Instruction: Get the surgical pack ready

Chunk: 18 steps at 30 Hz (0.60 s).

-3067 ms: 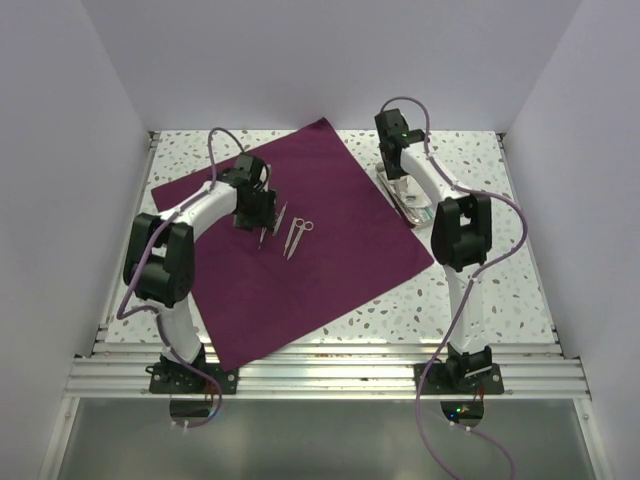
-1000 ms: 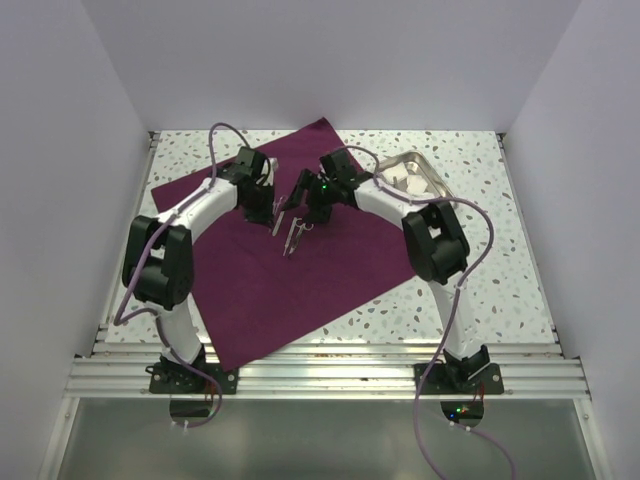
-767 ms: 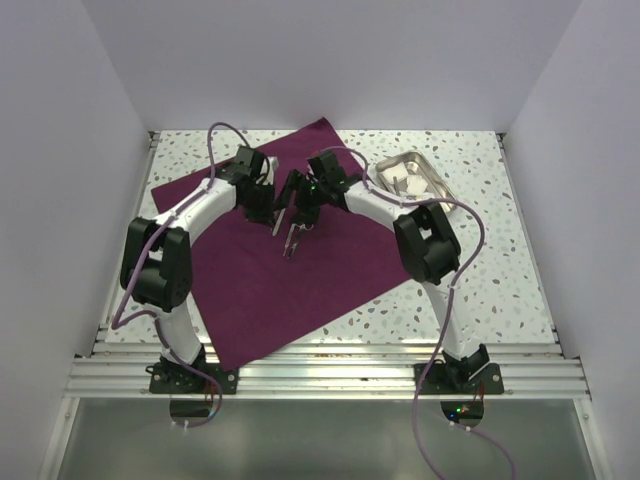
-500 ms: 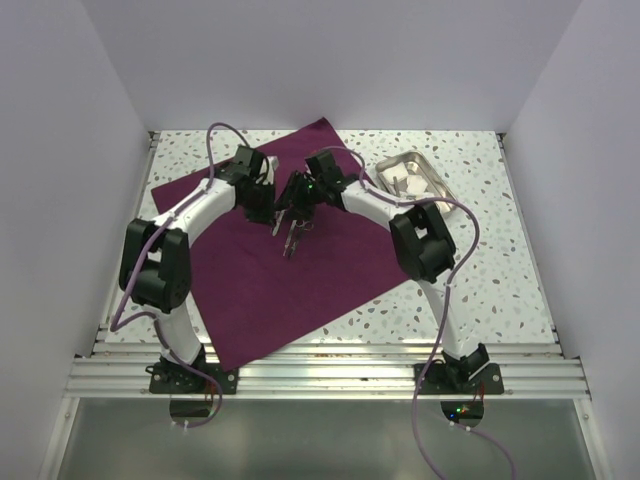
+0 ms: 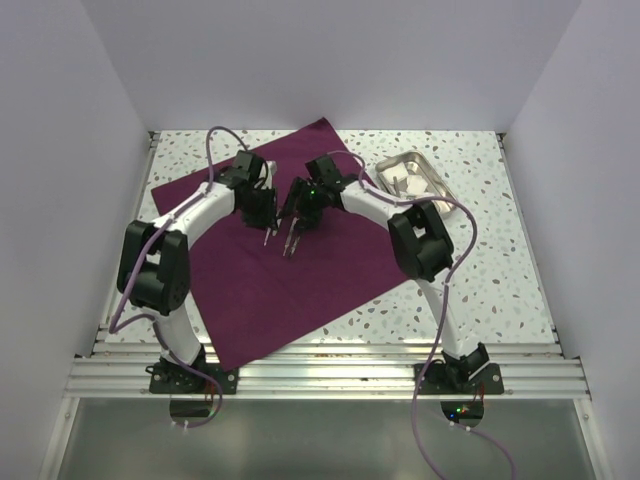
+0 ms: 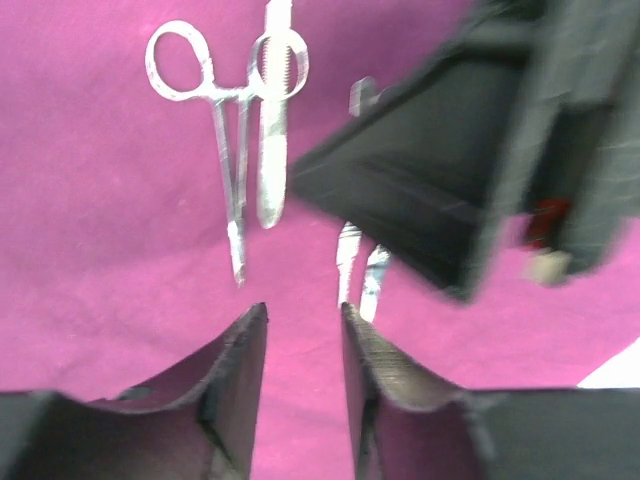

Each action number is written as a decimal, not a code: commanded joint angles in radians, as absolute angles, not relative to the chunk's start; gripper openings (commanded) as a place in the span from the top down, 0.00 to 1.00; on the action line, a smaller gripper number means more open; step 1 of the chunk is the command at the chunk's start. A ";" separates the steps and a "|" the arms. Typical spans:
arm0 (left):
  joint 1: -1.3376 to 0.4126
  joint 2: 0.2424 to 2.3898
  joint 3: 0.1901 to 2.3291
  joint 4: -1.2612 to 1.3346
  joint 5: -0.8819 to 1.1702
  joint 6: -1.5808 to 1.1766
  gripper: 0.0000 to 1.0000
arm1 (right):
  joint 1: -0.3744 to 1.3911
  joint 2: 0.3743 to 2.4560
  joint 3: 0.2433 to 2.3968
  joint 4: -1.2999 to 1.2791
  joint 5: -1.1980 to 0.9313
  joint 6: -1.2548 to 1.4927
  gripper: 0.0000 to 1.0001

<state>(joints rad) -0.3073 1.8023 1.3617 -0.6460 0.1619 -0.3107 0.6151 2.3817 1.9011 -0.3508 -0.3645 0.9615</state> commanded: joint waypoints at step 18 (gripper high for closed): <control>-0.301 1.956 1.384 -0.568 0.017 -0.239 0.72 | 0.472 1.991 1.683 -0.534 -0.192 0.762 0.36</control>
